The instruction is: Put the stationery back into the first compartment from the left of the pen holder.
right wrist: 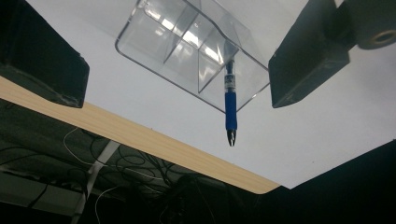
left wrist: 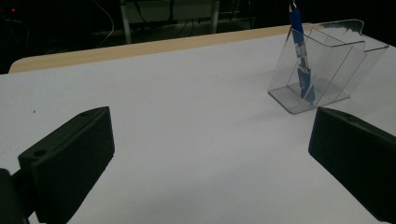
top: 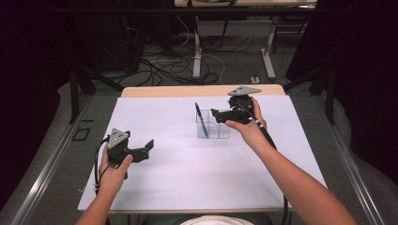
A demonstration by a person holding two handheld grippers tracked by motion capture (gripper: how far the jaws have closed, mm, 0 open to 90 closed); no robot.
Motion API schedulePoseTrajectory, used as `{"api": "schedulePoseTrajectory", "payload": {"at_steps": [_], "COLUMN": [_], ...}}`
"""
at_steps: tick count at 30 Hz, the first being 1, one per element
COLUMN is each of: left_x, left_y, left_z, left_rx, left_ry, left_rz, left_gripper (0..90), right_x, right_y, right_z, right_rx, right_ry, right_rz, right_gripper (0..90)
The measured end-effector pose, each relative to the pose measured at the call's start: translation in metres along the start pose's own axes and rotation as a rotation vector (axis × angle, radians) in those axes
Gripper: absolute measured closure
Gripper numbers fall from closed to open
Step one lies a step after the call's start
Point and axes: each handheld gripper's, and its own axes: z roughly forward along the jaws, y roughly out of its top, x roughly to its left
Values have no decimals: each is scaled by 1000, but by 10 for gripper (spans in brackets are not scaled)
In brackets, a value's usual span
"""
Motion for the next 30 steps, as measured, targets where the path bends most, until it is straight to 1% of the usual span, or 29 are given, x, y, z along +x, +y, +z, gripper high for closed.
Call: {"api": "schedulePoseTrajectory", "payload": {"at_steps": [3,5,6,7,8,9,11,13,14,15,16,18,22,23,24,25,26,27,28,29,30], "left_x": [1,1,0,0,1,0,1,0,0,0,0,0,1,1,1,1,1,0,0,0,0], "left_y": [0,0,0,0,0,0,0,0,0,0,0,0,0,0,0,0,0,0,0,0,0], "left_z": [0,0,0,0,0,0,0,0,0,0,0,-1,-1,-1,-1,-1,-1,0,0,0,0], "left_rx": [1,1,0,0,0,0,0,1,1,0,0,0,-1,0,0,0,1,2,2,1,1], "left_ry": [2,4,1,2,3,3,4,4,4,4,5,5,7,7,7,7,7,7,7,8,8], "left_rz": [6,5,-4,-4,-4,-5,-5,-4,-4,-5,-3,-2,-4,-4,-4,-4,-3,-3,-3,-3,-2], "left_gripper": [1,1,1,1,1,1,1,1,1,1,1,1,1,1,1,1,1,1,1,1,1], "right_x": [-4,-7,-8,-9,-9,-10,-11,-13,-13,-15,-14,-16,-19,-21,-22,-23,-23,-26,-27,-29,-30], "right_y": [-5,-8,-10,-12,-14,-16,-19,-23,-24,-26,-28,-32,-43,-47,-50,-53,-56,-59,-62,-65,-67], "right_z": [-6,-11,-13,-14,-17,-18,-22,-26,-28,-30,-32,-36,-46,-48,-50,-52,-54,-55,-56,-57,-58], "right_rx": [-4,-8,-5,-9,-7,-7,-1,-8,-9,-14,-11,-14,-23,-26,-28,-23,-20,-19,-17,-13,-11], "right_ry": [-7,-7,-5,-9,-7,-12,-12,-10,-9,-12,-14,-18,-16,-25,-23,-26,-25,-31,-29,-33,-33], "right_rz": [-5,6,5,-1,2,-8,-3,0,11,5,13,3,29,22,28,29,44,42,50,44,60], "right_gripper": [23,14,11,7,4,0,0,0,0,0,0,0,0,0,0,0,0,0,0,0,0]}}
